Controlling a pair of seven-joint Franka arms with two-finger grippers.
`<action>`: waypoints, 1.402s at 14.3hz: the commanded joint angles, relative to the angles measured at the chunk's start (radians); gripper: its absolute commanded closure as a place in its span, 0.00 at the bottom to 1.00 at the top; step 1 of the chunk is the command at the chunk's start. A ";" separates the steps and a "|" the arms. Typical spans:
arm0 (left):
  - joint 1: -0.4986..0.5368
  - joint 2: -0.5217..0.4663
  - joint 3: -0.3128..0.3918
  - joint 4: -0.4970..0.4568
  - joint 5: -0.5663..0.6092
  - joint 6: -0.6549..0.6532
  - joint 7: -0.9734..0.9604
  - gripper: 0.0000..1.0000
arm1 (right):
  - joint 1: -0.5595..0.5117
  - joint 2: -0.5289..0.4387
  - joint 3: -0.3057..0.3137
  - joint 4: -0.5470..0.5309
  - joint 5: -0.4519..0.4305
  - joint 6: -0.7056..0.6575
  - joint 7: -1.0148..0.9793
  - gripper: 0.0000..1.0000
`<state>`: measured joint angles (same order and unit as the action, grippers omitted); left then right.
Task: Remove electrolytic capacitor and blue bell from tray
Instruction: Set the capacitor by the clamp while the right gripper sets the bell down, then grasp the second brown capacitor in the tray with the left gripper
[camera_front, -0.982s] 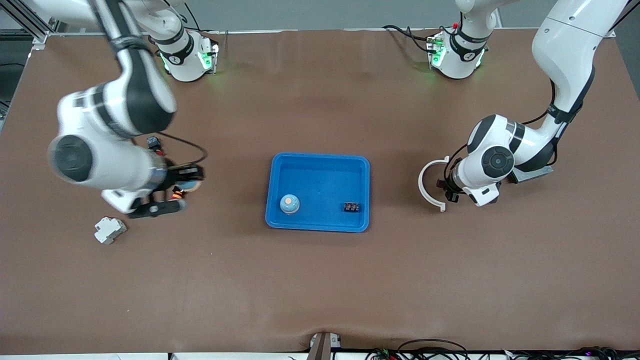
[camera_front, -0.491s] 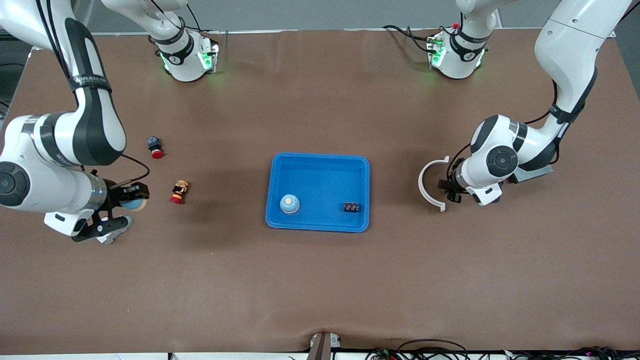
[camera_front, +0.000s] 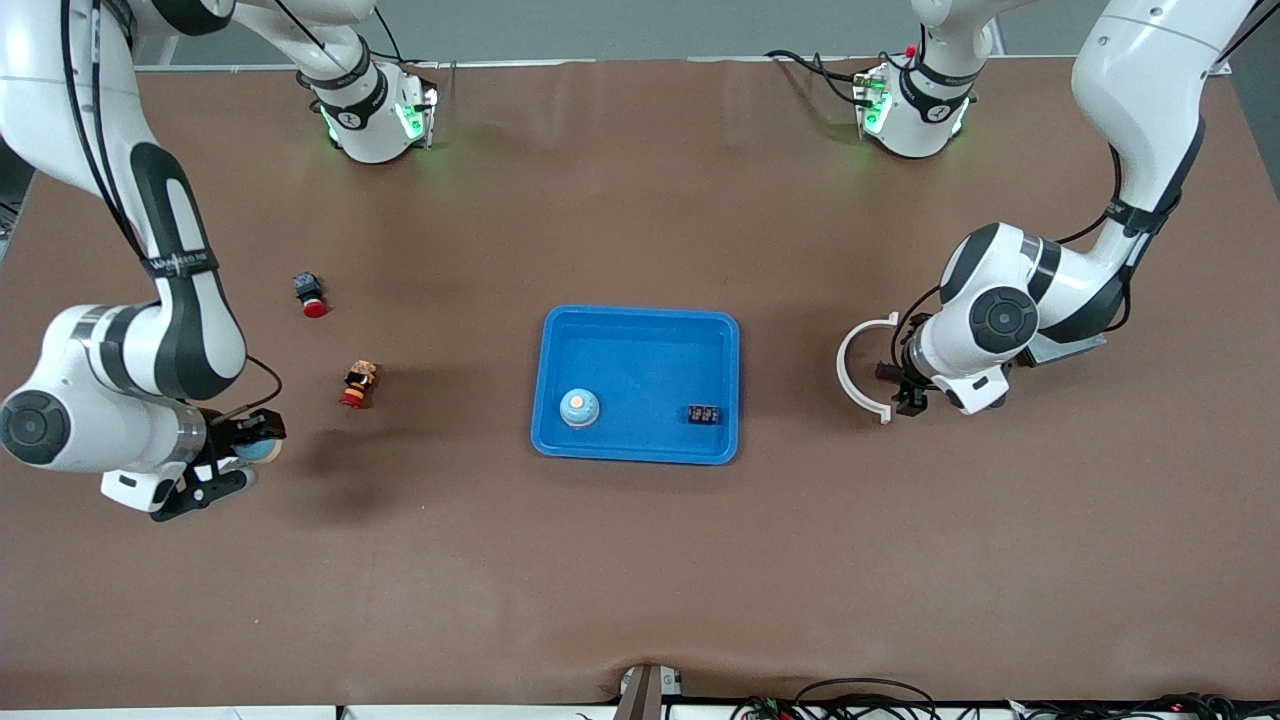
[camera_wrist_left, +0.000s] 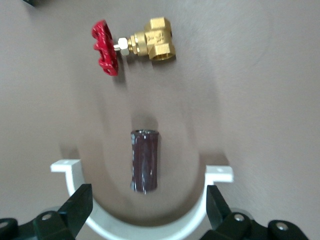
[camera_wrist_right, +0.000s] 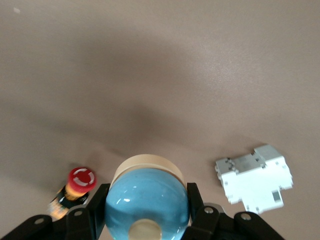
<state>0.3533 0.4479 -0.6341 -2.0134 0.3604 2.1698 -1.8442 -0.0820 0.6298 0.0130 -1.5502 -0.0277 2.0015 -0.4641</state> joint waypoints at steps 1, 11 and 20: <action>-0.005 -0.006 -0.056 0.085 0.002 -0.109 -0.044 0.00 | -0.018 0.019 0.019 -0.036 -0.021 0.064 -0.011 0.81; -0.235 0.162 -0.093 0.367 -0.057 -0.111 -0.222 0.00 | -0.027 0.059 0.018 -0.142 -0.031 0.203 -0.013 0.78; -0.465 0.294 0.036 0.487 -0.060 0.014 -0.348 0.00 | -0.038 0.077 0.019 -0.140 -0.038 0.223 -0.005 0.00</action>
<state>-0.0472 0.7056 -0.6409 -1.5695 0.3047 2.1529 -2.1709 -0.0953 0.7030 0.0144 -1.6924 -0.0460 2.2182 -0.4670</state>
